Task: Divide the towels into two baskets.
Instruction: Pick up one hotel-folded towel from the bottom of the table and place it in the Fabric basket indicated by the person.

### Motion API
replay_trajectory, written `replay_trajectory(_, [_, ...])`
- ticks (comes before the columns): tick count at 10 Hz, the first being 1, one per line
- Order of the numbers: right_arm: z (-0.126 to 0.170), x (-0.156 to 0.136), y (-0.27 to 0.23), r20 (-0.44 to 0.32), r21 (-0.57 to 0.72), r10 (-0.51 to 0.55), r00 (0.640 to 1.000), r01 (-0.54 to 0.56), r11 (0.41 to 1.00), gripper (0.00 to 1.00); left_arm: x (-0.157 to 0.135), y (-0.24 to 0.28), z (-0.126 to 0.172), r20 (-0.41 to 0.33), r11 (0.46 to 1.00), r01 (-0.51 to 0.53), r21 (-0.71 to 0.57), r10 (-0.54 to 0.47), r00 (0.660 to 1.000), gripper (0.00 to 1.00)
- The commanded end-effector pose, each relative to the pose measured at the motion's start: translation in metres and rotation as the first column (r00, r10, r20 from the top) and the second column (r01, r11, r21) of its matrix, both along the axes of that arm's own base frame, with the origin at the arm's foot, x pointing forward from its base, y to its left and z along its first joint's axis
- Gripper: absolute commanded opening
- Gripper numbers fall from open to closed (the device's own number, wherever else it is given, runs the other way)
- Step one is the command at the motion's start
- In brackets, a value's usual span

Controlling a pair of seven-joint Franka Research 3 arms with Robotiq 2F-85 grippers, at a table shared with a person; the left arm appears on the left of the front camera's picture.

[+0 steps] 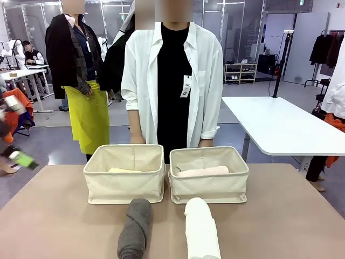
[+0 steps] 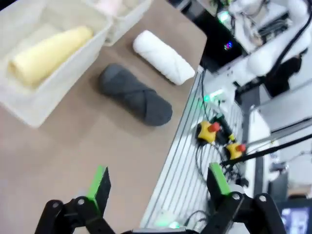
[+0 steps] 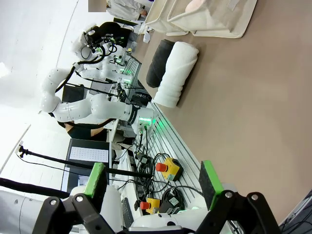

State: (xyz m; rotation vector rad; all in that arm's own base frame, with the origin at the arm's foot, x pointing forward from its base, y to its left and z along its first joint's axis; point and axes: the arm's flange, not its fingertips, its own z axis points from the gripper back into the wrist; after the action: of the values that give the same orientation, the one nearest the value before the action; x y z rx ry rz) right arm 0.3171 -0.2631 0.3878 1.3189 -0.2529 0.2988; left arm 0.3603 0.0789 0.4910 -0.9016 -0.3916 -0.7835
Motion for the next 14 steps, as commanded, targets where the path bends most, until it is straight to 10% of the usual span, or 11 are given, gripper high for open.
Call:
replay_trajectory(1, [0.001,-0.004,0.001,0.013,-0.009,0.007,1.0,-0.007,1.0,0.96,-0.018,0.055,-0.025,-0.131,0.982,-0.152,-0.116,0.137,0.982,1.0])
replay_trajectory(9, [0.001,-0.004,0.001,0.013,-0.009,0.007,1.0,-0.007,1.0,0.96,0.035,0.159,-0.121,-0.203,0.932,-0.202,-0.3,0.145,0.968,1.0])
replay_trajectory(14, [0.001,-0.004,0.001,0.013,-0.009,0.007,1.0,-0.007,1.0,0.96,0.0,0.151,-0.112,-0.198,0.919,-0.265,-0.292,0.213,0.957,1.0])
